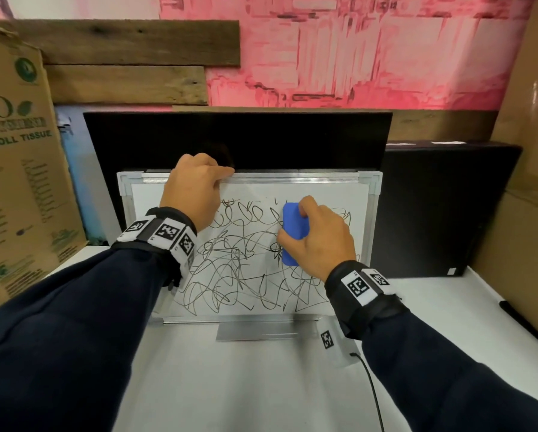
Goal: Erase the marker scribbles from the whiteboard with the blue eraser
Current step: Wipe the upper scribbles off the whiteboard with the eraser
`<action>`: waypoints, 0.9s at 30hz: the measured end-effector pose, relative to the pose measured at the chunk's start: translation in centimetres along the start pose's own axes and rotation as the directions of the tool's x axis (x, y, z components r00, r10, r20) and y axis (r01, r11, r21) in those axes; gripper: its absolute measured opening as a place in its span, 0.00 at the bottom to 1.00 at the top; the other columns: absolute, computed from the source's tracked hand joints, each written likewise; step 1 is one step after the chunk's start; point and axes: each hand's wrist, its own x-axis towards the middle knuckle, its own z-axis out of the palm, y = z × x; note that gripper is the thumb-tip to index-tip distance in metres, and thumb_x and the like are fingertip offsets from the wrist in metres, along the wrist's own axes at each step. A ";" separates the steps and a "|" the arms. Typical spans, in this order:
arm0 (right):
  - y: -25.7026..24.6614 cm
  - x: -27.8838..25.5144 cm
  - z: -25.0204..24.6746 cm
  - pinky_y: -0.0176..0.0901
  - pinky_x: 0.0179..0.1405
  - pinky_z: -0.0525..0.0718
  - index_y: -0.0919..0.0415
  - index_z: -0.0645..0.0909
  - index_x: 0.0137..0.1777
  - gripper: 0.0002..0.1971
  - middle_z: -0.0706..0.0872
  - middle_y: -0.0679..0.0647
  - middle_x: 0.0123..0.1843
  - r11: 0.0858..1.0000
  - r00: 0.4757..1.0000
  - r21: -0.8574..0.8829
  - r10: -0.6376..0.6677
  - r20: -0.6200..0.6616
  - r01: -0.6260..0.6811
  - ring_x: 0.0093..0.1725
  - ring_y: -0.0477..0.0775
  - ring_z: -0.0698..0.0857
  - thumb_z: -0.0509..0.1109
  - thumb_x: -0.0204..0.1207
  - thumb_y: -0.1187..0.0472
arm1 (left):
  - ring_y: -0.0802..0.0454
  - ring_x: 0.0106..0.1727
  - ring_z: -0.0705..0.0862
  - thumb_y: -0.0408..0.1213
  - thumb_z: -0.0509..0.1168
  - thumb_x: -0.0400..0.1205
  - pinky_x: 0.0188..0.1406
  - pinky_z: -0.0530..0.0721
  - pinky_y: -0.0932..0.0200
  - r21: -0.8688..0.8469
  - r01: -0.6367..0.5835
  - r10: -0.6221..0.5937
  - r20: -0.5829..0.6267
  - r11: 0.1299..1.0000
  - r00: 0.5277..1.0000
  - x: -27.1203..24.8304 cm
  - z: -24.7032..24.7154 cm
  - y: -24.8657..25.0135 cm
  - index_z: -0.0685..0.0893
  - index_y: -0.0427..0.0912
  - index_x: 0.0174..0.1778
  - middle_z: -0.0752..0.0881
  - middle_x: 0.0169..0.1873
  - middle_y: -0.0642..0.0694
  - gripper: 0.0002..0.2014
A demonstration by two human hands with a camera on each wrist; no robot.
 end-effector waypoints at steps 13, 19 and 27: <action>-2.6 1.1 0.7 0.47 0.33 0.81 0.50 0.72 0.57 0.22 0.76 0.51 0.44 0.999 0.995 -0.037 0.000 -0.098 -0.004 0.37 0.58 0.79 0.70 0.72 0.37 | 0.36 0.68 0.74 0.24 0.61 0.83 0.67 0.78 0.39 -0.009 0.031 -0.031 -0.004 0.999 1.000 -2.0 -1.0 -2.4 0.85 0.39 0.71 0.84 0.64 0.40 0.21; -2.3 0.0 1.6 0.44 0.32 0.77 0.49 0.69 0.55 0.22 0.75 0.49 0.42 0.998 1.000 -0.068 -0.002 -0.018 0.001 0.36 0.57 0.78 0.69 0.71 0.37 | 0.33 0.65 0.72 0.32 0.62 0.82 0.62 0.72 0.40 -0.021 0.398 -0.386 -0.295 0.917 0.874 -4.4 -1.2 -5.8 0.77 0.47 0.71 0.74 0.65 0.35 0.20; -4.0 0.9 2.5 0.44 0.31 0.77 0.49 0.69 0.55 0.21 0.75 0.50 0.42 0.998 0.999 -0.052 -0.031 -0.043 0.029 0.36 0.57 0.78 0.69 0.72 0.37 | 0.40 0.58 0.81 0.47 0.49 0.92 0.55 0.74 0.51 -0.523 0.646 -0.782 -0.066 0.556 0.620 -6.3 0.1 -8.5 0.72 0.43 0.71 0.82 0.57 0.41 0.17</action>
